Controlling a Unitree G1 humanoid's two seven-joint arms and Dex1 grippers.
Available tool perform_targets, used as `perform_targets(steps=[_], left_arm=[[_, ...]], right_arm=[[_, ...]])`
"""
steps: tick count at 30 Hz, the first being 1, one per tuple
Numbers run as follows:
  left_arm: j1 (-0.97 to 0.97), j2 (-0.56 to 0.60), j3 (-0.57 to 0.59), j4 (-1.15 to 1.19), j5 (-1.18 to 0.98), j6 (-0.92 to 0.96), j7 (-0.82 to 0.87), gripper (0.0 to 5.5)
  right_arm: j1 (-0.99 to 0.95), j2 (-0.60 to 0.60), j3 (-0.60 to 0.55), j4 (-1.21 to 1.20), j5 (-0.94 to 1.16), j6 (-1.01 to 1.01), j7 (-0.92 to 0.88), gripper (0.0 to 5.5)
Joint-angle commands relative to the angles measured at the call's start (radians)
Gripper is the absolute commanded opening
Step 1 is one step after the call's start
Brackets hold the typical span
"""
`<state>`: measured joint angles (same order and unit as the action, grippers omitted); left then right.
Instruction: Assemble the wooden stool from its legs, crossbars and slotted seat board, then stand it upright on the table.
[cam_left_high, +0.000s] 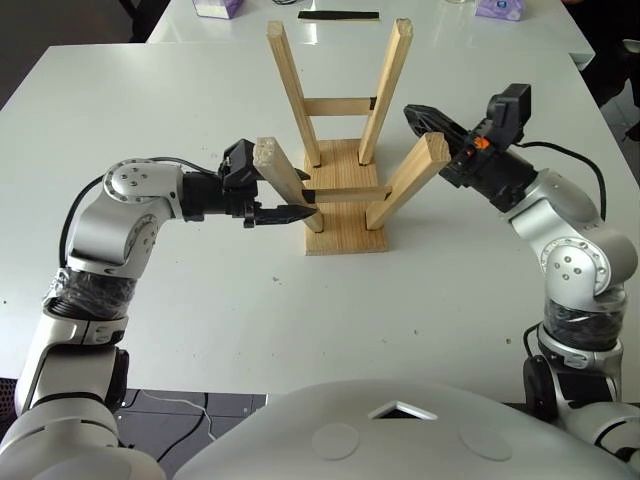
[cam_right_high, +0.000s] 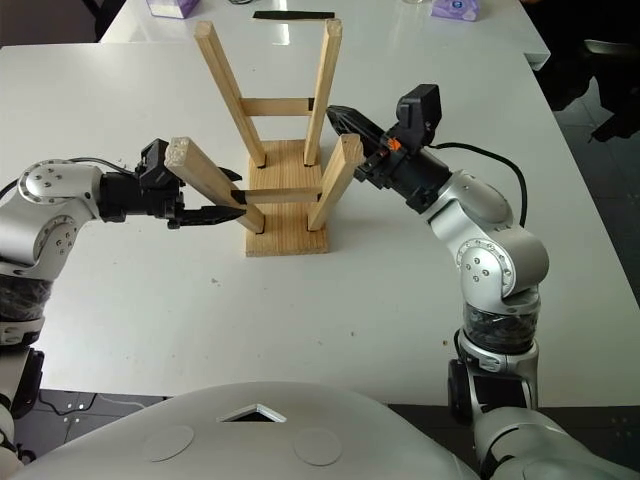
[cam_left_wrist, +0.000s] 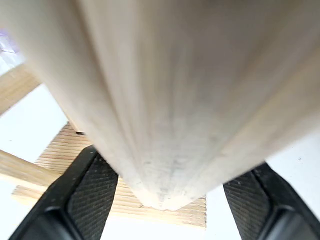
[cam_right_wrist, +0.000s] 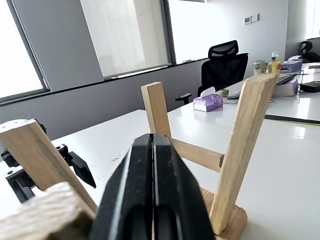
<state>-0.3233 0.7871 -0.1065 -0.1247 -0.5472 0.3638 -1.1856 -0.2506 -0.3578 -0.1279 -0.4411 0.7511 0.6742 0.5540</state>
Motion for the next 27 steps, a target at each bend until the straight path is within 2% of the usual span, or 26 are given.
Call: perform_targets(steps=[1, 6, 9, 10, 12, 14, 16, 20, 24, 27], left_arm=[[0.069, 0.069, 0.094, -0.089, -0.014, 0.055, 0.024, 3.15], [0.244, 0.066, 0.291, -0.249, -0.108, 0.178, 0.154, 3.15], [0.4, -0.014, 0.478, -0.319, -0.146, 0.241, 0.332, 3.15], [0.477, -0.054, 0.533, -0.356, -0.151, 0.254, 0.389, 2.96], [0.615, -0.136, 0.59, -0.434, -0.127, 0.271, 0.502, 2.74], [0.69, -0.247, 0.57, -0.478, -0.055, 0.243, 0.646, 2.37], [0.68, -0.368, 0.497, -0.472, 0.078, 0.198, 0.839, 2.04], [0.666, -0.594, 0.279, -0.564, 0.272, 0.096, 1.084, 1.44], [0.69, -0.667, 0.115, -0.673, 0.379, 0.091, 1.17, 0.83], [0.689, -0.68, 0.078, -0.734, 0.399, 0.119, 1.189, 0.36]], right_arm=[[0.017, -0.043, -0.037, 0.03, -0.022, -0.024, 0.005, 0.0], [0.074, -0.055, -0.078, 0.025, -0.052, -0.049, -0.034, 0.0], [0.15, -0.042, -0.108, -0.036, -0.097, -0.053, -0.13, 0.0], [0.188, -0.037, -0.109, -0.063, -0.123, -0.053, -0.169, 0.0], [0.251, -0.046, -0.075, -0.106, -0.212, -0.052, -0.234, 0.0], [0.303, -0.04, -0.018, -0.156, -0.297, -0.047, -0.299, 0.0], [0.333, -0.005, 0.049, -0.191, -0.376, -0.051, -0.371, 0.0], [0.376, 0.015, 0.202, -0.235, -0.57, -0.096, -0.474, 0.0], [0.414, 0.061, 0.316, -0.319, -0.674, -0.092, -0.535, 0.0], [0.424, 0.078, 0.385, -0.374, -0.742, -0.091, -0.56, 0.0]])
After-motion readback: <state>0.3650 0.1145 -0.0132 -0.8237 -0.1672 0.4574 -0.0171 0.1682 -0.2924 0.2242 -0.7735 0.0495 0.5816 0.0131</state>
